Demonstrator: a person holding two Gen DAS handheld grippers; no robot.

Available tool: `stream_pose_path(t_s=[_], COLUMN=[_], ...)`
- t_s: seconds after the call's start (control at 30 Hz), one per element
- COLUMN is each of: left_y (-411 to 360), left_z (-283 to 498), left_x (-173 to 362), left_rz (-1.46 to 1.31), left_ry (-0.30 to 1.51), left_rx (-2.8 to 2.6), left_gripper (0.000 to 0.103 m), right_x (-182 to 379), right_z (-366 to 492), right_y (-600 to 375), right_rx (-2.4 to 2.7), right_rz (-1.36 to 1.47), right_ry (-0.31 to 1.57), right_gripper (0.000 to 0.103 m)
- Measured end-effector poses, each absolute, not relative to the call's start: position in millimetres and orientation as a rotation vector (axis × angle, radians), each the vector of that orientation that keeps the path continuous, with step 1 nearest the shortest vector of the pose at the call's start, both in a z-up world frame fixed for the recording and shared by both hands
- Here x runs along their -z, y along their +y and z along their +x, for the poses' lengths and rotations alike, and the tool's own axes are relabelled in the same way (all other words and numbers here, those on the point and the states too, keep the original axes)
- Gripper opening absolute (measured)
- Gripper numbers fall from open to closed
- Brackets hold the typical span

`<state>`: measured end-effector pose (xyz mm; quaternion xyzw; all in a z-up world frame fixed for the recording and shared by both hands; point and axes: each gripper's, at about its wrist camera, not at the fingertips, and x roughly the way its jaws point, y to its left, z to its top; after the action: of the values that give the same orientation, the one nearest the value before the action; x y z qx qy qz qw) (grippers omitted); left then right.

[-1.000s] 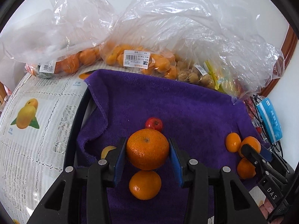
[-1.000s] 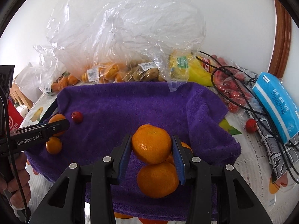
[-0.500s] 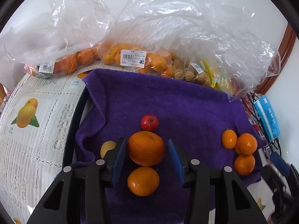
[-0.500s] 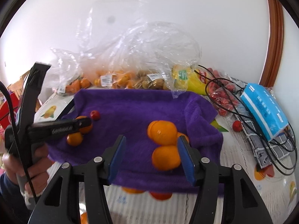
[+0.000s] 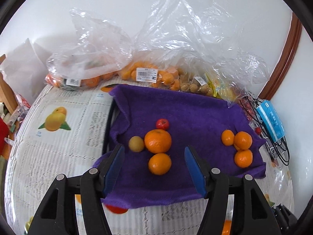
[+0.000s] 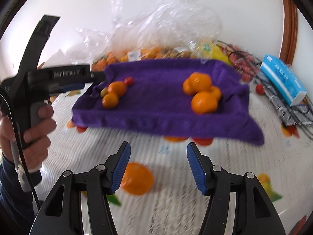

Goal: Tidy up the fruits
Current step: 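Open the left tool releasing its orange on the towel, then carry the right tool's orange over the towel and lower it among the oranges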

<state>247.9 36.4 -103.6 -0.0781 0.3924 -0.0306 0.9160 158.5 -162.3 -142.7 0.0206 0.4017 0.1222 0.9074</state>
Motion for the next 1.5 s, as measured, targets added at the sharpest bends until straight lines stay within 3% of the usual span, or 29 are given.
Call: stream_pose_path(t_s=[0.3, 0.37, 0.97, 1.5], left_y=[62.7, 66.4, 64.8, 66.3], left_z=[220.1, 217.8, 211.6, 218.9], left_x=[98.9, 99.7, 120.1, 137.0], left_rz=[-0.170, -0.174, -0.180, -0.187], left_ry=[0.798, 0.799, 0.830, 0.868], left_rx=[0.035, 0.031, 0.062, 0.067], left_gripper=[0.063, 0.064, 0.064, 0.068], right_x=[170.3, 176.5, 114.9, 153.8], right_z=[145.9, 148.2, 207.2, 273.8], right_y=[-132.2, -127.8, -167.8, -149.2], right_rx=[-0.267, -0.252, -0.176, -0.155], right_rz=[-0.012, -0.044, -0.006, -0.008], right_ry=[0.881, 0.892, 0.703, 0.774], right_gripper=[0.059, 0.044, 0.044, 0.044])
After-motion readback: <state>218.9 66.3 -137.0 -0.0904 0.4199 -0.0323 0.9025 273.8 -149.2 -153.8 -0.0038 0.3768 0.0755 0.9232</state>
